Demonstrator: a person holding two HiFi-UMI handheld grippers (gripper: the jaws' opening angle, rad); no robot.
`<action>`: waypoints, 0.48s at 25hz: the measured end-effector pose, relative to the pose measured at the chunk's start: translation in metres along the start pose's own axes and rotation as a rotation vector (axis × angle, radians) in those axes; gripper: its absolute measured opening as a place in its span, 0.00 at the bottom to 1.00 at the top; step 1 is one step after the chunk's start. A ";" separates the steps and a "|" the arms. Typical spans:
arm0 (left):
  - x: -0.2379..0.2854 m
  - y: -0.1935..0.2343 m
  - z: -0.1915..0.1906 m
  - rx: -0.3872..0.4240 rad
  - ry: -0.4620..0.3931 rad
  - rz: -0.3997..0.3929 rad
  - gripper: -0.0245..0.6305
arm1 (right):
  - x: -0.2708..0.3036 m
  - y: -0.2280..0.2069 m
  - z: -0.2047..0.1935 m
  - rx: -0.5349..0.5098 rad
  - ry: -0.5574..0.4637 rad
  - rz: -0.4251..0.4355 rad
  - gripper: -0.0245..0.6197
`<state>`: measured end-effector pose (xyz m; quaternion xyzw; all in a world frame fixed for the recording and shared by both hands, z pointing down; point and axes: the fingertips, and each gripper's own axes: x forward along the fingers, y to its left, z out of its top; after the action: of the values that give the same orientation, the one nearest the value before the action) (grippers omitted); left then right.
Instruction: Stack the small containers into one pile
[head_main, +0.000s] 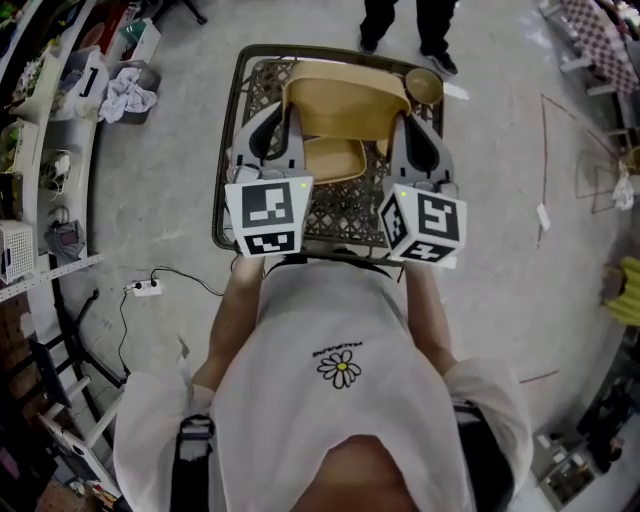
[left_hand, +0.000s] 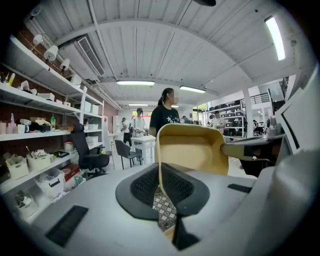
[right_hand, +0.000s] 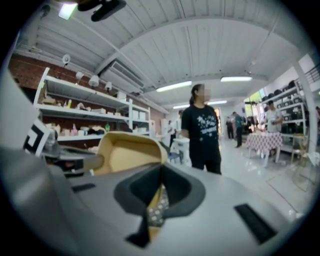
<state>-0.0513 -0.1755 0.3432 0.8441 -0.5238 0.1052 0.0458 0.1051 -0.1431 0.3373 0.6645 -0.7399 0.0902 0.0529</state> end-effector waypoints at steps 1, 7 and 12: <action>0.002 0.001 -0.009 -0.016 0.039 0.002 0.09 | 0.006 0.000 -0.008 0.009 0.051 0.021 0.09; 0.011 -0.008 -0.072 -0.114 0.290 -0.029 0.10 | 0.033 -0.011 -0.061 0.067 0.384 0.126 0.09; 0.015 -0.014 -0.139 -0.217 0.523 -0.054 0.11 | 0.048 -0.010 -0.120 0.115 0.649 0.207 0.09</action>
<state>-0.0509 -0.1561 0.4827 0.7922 -0.4797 0.2614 0.2720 0.1048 -0.1663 0.4649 0.5243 -0.7418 0.3434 0.2385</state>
